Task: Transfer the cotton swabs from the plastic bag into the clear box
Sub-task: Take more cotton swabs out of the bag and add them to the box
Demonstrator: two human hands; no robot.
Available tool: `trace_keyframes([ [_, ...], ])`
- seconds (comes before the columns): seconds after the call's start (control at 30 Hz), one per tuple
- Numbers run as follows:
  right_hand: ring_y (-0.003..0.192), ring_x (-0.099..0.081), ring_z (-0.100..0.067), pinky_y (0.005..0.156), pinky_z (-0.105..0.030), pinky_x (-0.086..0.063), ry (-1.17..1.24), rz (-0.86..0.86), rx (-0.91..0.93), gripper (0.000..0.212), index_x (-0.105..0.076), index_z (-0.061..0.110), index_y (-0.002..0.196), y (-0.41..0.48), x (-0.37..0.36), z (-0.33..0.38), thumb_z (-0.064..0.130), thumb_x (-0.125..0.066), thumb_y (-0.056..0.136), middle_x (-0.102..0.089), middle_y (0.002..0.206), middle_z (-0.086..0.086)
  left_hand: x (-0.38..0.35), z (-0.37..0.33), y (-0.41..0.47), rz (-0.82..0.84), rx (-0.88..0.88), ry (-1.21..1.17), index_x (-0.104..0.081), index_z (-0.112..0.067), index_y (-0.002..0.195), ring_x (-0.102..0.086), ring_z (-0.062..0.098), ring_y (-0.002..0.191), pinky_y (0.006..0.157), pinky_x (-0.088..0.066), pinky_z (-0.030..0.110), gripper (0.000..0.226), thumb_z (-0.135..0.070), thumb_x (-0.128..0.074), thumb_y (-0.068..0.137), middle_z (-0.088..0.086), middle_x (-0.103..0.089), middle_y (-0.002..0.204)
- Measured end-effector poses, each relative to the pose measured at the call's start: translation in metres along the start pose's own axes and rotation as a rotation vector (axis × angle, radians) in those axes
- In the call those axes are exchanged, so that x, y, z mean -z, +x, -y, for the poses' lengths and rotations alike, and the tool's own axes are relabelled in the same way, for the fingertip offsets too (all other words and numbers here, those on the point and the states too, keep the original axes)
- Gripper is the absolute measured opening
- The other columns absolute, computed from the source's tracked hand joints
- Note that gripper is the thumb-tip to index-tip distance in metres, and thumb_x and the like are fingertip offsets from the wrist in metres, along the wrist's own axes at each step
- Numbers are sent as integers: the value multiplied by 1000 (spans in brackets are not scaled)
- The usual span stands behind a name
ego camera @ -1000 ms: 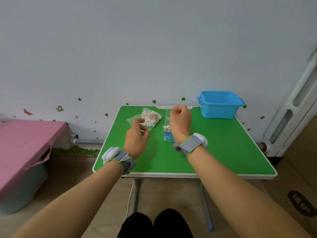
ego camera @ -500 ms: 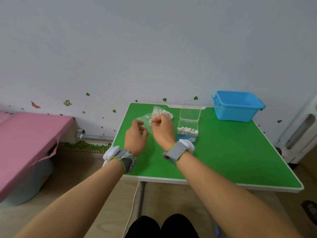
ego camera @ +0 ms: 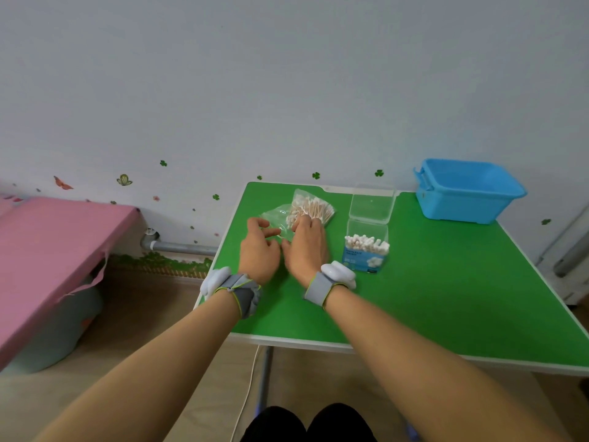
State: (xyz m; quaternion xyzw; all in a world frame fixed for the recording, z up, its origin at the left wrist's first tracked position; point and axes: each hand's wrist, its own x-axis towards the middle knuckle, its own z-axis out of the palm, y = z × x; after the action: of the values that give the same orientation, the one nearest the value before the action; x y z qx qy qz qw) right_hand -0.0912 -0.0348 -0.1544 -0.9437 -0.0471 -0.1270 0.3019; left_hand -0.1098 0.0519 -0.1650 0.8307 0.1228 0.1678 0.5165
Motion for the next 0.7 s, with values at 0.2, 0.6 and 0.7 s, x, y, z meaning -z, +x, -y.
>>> trace_keyframes([
  [0.2,98,-54,-31,68,-34,-38,-6,15,-47,24,-48,7,111,3,-3,-1,18,-57,92,-55,114,-13,-2,-3,0,22,12,-109,-41,-10,112,-64,27,87,80,-50,36,34,10,-43,84,6,-71,107],
  [0.6,82,-55,-29,61,-34,-34,208,-97,-10,12,-50,9,95,-13,22,20,17,-41,97,-59,97,-10,7,-26,-13,-107,-127,3,-67,-6,95,-65,27,87,80,-52,33,21,1,-49,88,11,-71,92],
  [0.7,80,-52,-28,62,-33,-32,266,-128,32,10,-47,10,91,-22,30,22,17,-42,96,-57,95,-9,13,-29,-16,25,-190,76,-72,-7,98,-65,24,86,79,-51,33,24,-3,-50,90,13,-73,93],
])
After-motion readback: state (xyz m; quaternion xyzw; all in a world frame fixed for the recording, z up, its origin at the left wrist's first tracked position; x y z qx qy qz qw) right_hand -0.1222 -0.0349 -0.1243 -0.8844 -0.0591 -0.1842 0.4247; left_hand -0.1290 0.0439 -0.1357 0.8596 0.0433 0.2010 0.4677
